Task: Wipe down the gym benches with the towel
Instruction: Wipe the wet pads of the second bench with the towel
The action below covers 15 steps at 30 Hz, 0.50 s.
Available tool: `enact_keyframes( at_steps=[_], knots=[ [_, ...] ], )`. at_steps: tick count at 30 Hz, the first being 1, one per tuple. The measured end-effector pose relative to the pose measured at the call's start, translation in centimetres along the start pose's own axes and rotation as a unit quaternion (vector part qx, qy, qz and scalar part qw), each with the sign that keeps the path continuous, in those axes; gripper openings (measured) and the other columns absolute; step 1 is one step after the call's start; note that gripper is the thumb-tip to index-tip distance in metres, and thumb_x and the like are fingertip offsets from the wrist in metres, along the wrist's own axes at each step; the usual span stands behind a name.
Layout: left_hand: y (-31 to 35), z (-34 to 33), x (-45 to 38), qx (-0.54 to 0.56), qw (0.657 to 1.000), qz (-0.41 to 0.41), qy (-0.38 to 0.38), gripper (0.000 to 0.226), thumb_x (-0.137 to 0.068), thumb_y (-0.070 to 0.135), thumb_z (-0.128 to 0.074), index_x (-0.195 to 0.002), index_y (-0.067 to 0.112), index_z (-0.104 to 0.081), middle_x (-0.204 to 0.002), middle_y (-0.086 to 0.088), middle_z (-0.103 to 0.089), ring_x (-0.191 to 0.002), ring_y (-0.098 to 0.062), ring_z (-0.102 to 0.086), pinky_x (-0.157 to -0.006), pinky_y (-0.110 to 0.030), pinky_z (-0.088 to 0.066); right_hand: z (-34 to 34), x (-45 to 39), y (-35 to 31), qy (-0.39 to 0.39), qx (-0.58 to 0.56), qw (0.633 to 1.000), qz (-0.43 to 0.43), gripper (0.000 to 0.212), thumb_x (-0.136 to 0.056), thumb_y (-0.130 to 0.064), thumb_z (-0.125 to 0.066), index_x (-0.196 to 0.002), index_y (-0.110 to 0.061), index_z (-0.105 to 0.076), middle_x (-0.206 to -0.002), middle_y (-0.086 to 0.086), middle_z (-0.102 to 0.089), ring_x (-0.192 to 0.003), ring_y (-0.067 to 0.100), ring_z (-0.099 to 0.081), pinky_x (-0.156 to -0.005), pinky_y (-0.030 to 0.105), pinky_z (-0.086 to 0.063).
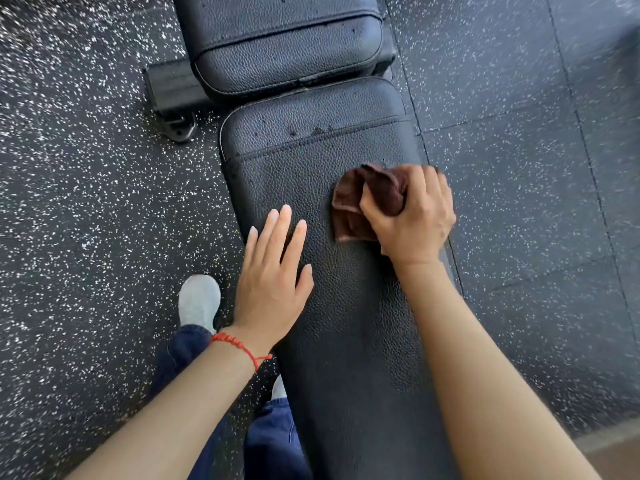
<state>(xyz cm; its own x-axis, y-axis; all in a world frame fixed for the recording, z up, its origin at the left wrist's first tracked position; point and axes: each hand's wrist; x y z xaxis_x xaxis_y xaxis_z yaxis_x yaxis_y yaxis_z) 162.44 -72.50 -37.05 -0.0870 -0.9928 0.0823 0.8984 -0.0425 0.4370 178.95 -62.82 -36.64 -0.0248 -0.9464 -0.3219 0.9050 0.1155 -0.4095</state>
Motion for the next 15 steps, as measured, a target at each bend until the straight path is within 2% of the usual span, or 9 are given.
enact_keyframes(
  at_steps=[4, 10, 13, 15],
  knots=[
    [0.0, -0.2, 0.0, 0.015, 1.0, 0.007, 0.019, 0.051, -0.085, 0.019, -0.041, -0.131, -0.001, -0.048, -0.143, -0.022, -0.036, -0.135, -0.034, -0.028, -0.11, -0.05, -0.019, -1.7, -5.0, -0.2, 0.003, 0.009, 1.0, -0.014, 0.042, -0.073, -0.043, -0.066, -0.08, -0.002, -0.06, -0.077, 0.019, -0.06, -0.072, 0.036, -0.057, -0.064, 0.04, -0.042],
    [-0.2, 0.8, -0.4, 0.006, 1.0, 0.004, -0.007, 0.05, -0.085, 0.02, -0.042, -0.132, 0.001, -0.048, -0.143, -0.019, -0.037, -0.135, -0.032, -0.028, -0.11, -0.048, -0.022, -4.0, -9.5, -1.3, 0.01, -0.006, 0.992, -0.127, 0.05, -0.076, -0.048, -0.061, -0.096, -0.002, -0.058, -0.095, 0.016, -0.061, -0.094, 0.035, -0.054, -0.08, 0.042, -0.038],
    [-0.6, 1.2, -0.3, 0.005, 1.0, -0.003, -0.025, 0.051, -0.084, 0.018, -0.042, -0.132, 0.004, -0.049, -0.143, -0.016, -0.038, -0.135, -0.03, -0.03, -0.11, -0.046, -0.024, -4.4, -9.7, -2.5, 0.025, -0.006, 0.992, -0.127, 0.048, -0.074, -0.046, -0.063, -0.092, -0.002, -0.06, -0.09, 0.018, -0.061, -0.087, 0.037, -0.056, -0.078, 0.043, -0.038],
    [-1.0, 1.5, -0.4, 0.002, 0.999, -0.015, -0.037, 0.05, -0.083, 0.017, -0.043, -0.132, 0.005, -0.049, -0.143, -0.015, -0.04, -0.134, -0.029, -0.033, -0.109, -0.047, -0.027, -4.6, -9.3, -3.8, 0.024, -0.001, 0.996, -0.091, 0.043, -0.072, -0.043, -0.066, -0.086, -0.003, -0.061, -0.083, 0.018, -0.061, -0.079, 0.037, -0.057, -0.074, 0.041, -0.037]
  ],
)
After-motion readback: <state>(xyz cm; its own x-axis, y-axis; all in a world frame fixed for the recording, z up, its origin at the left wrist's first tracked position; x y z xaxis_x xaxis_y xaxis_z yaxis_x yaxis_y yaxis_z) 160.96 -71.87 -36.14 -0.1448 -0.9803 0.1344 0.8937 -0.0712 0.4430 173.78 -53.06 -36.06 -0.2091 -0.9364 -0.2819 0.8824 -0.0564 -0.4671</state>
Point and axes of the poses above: each hand's wrist, its own x-axis away from the middle knuckle, its own z-axis out of the back of the hand, y = z × x
